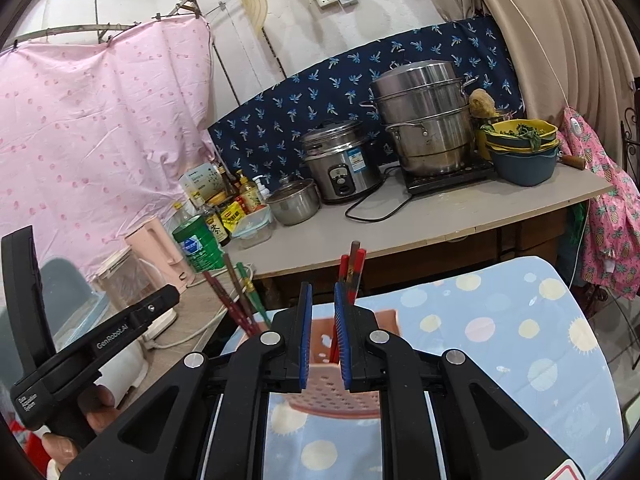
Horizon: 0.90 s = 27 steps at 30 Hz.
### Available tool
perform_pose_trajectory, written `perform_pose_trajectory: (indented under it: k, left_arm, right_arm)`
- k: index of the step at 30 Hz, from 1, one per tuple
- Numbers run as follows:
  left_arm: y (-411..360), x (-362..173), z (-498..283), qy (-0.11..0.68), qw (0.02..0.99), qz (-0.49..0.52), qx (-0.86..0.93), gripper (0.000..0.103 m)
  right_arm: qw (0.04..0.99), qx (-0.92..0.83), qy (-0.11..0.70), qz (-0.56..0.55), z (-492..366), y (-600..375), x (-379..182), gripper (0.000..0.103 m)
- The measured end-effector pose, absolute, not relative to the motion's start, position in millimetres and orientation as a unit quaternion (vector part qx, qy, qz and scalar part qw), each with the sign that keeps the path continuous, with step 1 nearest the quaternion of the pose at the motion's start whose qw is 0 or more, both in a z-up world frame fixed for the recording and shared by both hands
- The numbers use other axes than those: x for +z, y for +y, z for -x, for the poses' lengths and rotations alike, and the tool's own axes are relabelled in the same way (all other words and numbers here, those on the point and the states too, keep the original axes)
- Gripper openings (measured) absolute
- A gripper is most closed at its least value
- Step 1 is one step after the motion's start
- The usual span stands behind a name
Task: Organize utensils
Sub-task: 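Lower both chopsticks into the pink basket and open both tools, then move both open tools back over the last two chopsticks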
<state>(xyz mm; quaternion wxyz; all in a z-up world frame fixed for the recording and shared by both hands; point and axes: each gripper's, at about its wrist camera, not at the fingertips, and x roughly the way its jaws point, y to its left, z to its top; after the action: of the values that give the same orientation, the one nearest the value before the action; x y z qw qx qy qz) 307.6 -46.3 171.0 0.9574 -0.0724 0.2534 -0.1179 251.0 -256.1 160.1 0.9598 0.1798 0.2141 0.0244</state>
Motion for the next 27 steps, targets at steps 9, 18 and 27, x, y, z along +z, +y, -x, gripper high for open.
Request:
perform_pose_trajectory:
  k: [9,18,27]
  left_arm:
    - [-41,145,-265,0.279,0.950,0.064,-0.120,0.033]
    - [-37,97,-222,0.323,0.938,0.052,-0.115,0.033]
    - [-35,54,-180,0.354,0.927,0.038,-0.113,0.033]
  right_arm:
    - [0.958,0.035,0.230,-0.167,-198,-236,143,0.018]
    - [0.954,0.033,0.263,-0.142,-153,-219,107,0.018]
    - [0.942,0.035,0.311,-0.120,-110,-205,60,0.018]
